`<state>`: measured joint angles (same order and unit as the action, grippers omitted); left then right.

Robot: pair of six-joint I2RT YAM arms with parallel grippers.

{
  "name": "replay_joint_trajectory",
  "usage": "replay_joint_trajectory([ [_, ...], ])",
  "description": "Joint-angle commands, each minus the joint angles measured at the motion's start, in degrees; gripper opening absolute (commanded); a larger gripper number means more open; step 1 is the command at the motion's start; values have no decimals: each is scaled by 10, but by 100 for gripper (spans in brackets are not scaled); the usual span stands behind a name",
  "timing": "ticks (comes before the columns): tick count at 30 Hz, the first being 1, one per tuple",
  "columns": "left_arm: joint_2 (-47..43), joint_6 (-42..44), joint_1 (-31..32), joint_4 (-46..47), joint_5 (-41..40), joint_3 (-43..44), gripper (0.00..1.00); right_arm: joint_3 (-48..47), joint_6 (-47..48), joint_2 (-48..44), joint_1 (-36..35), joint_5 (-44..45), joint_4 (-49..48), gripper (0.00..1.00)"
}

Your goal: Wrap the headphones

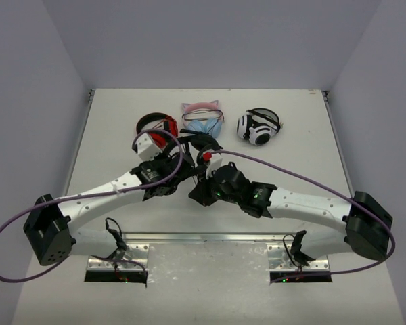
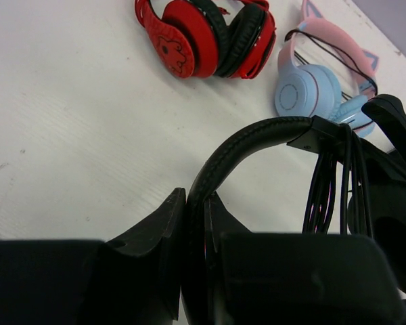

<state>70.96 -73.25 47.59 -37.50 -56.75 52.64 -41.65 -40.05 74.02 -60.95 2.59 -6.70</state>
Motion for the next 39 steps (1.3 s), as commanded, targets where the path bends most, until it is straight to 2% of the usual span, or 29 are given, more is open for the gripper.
replay_joint_trajectory([
  [1, 40, -33, -14, 67, -35, 4, 0, -18, -42, 16, -3, -7, 3, 1],
  [4, 91, 2, -14, 98, -9, -3, 1, 57, -83, 13, 13, -6, -64, 1],
  [7, 136, 82, -25, 227, 39, -32, 0, 124, -94, 11, 16, 4, -128, 1],
  [10, 188, 109, -38, 282, 91, -49, 0, 167, -97, 21, 17, 13, -168, 1],
  [16, 306, 167, -38, 334, 137, -24, 0, 247, -139, 45, 51, -20, -263, 1],
  [22, 334, 156, -36, 309, 151, -8, 0, 233, -163, 87, 50, -54, -302, 3],
  [25, 330, 109, -33, 256, 135, -2, 0, 223, -182, 101, 44, -59, -322, 7],
  [28, 335, 47, -26, 182, 112, 26, 0, 228, -203, 122, 29, -51, -362, 16],
  [33, 359, -18, -4, 114, 80, 55, 0, 253, -247, 178, 21, -55, -467, 18],
  [37, 369, 5, -2, 145, 70, 40, 1, 259, -255, 191, 21, -63, -493, 21],
  [38, 370, 21, -2, 183, 67, 26, 0, 264, -256, 185, 20, -61, -489, 21],
  [39, 369, 40, -2, 202, 67, 19, 0, 266, -257, 183, 19, -60, -488, 27],
])
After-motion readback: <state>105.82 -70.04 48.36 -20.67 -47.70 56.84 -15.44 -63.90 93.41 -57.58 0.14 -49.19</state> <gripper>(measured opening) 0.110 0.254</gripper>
